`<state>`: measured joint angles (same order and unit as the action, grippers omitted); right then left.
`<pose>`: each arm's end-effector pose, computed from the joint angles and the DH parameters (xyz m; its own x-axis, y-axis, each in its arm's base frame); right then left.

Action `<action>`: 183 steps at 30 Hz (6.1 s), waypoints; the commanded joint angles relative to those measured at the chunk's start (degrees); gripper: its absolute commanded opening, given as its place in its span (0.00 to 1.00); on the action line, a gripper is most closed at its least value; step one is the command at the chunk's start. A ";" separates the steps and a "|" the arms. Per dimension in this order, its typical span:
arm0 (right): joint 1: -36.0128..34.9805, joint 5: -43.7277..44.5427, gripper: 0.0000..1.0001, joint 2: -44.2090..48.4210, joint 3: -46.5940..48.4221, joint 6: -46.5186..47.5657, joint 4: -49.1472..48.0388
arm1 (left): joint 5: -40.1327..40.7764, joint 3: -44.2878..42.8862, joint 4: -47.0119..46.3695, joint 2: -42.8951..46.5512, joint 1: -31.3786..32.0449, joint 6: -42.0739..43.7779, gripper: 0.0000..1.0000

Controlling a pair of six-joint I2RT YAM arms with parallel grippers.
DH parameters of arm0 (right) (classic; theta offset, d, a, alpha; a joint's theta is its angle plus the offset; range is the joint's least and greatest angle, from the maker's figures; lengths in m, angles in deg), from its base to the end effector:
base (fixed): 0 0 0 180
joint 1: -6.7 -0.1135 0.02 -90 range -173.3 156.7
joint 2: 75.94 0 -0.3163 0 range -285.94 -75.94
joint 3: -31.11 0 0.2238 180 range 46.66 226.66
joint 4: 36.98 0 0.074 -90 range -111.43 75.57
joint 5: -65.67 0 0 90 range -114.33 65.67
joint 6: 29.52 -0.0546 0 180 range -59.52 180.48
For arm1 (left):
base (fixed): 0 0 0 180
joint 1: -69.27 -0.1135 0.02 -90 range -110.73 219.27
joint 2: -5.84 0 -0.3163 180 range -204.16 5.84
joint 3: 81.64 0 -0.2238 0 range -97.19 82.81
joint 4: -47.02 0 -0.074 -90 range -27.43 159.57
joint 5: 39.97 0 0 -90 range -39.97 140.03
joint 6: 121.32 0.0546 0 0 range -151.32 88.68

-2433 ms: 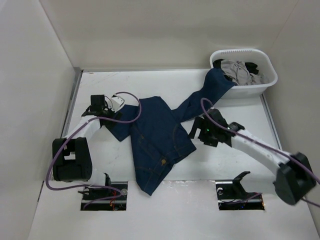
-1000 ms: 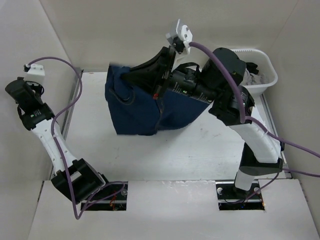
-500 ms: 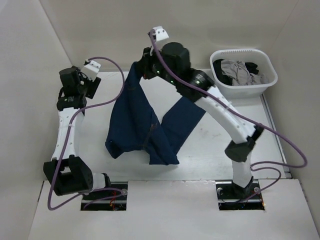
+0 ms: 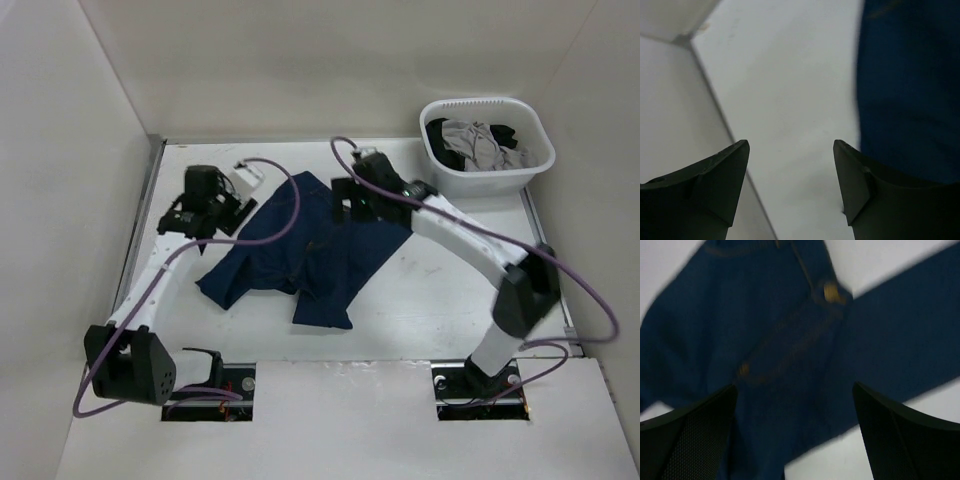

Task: Fold and stack the trousers
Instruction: Flatten the trousers out

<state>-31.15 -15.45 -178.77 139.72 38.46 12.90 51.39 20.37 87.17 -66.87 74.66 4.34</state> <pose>0.3248 0.2417 0.3554 -0.7039 -0.0779 -0.7060 -0.2748 0.9464 0.1697 0.2533 -0.0226 0.3626 -0.4190 0.6249 -0.6587 0.3924 0.7788 0.4893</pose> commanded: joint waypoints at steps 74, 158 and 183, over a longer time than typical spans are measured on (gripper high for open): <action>-4.38 -17.05 0.67 -7.83 -19.49 -17.00 -22.63 | -8.14 16.73 24.97 -6.57 14.87 -8.50 0.17; 1.49 -17.24 0.57 15.31 -23.10 -17.36 -11.73 | -0.94 2.06 0.27 -12.81 10.12 -11.40 0.63; -1.83 -16.44 0.79 27.24 -60.89 -35.27 -35.99 | -22.99 7.68 19.61 -2.60 35.34 -15.62 0.64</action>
<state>-31.52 -28.08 -149.85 79.39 7.86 -14.03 32.23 26.78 107.76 -66.54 108.67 -8.82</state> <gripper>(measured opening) 0.828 0.641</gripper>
